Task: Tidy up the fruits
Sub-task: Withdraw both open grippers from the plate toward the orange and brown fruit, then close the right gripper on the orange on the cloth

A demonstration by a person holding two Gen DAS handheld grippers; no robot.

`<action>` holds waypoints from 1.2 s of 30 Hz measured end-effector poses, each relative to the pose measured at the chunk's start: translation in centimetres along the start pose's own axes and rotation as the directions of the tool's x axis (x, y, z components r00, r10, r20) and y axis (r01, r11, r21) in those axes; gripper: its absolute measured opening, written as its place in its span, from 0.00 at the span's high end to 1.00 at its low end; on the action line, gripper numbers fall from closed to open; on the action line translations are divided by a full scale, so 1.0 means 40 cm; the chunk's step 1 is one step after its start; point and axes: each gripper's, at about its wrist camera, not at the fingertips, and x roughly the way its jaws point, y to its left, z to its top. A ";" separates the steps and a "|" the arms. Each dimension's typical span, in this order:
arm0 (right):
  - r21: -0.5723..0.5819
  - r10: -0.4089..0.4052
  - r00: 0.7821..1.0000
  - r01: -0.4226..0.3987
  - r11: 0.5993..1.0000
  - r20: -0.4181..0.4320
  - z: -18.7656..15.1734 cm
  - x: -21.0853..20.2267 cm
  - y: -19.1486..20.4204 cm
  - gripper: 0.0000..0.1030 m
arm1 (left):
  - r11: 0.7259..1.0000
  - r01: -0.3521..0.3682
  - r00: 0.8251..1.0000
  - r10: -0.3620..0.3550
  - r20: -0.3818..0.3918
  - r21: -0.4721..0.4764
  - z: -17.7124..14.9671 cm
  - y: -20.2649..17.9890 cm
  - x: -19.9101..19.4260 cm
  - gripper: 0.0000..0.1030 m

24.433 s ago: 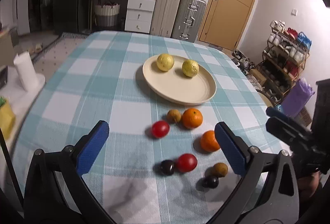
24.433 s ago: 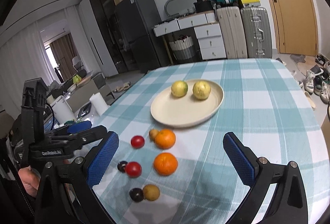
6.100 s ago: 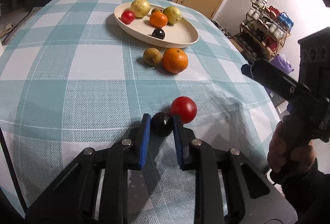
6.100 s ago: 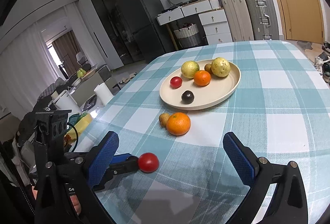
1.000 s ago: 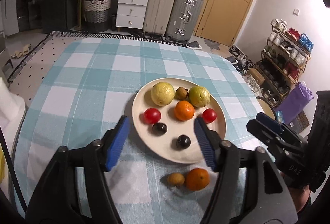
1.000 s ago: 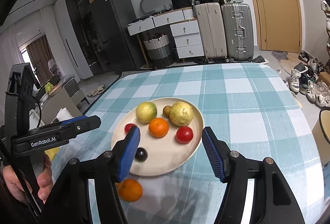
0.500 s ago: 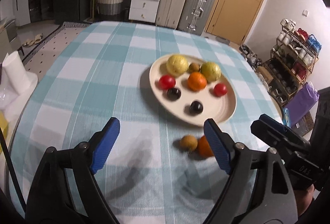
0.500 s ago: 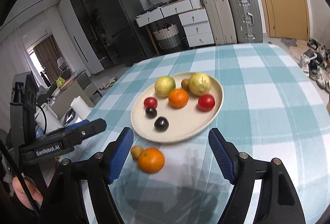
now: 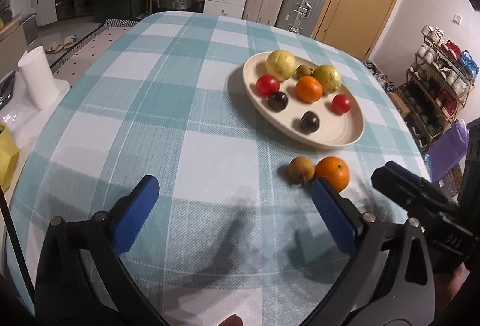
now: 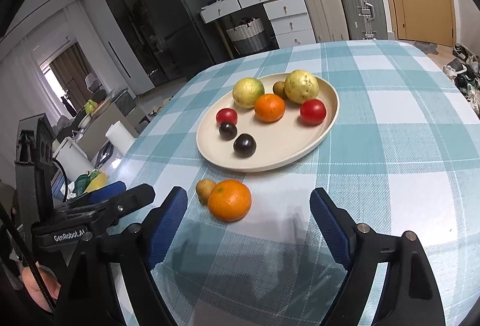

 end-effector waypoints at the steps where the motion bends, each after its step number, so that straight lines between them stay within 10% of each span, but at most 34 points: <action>1: 0.001 0.001 1.000 -0.001 1.000 -0.004 -0.001 0.002 0.000 0.16 | 1.000 -0.004 1.000 0.004 -0.002 -0.001 -0.004 0.002 0.001 0.01; 16: -0.020 0.011 0.998 -0.012 1.000 -0.061 -0.013 0.066 0.011 0.17 | 0.996 -0.044 0.999 0.044 -0.009 -0.071 -0.035 0.067 0.005 0.01; 36: -0.069 0.052 0.991 -0.060 0.996 -0.121 -0.004 0.115 0.038 0.61 | 0.997 -0.020 0.999 0.016 -0.052 -0.075 -0.031 0.075 0.034 0.01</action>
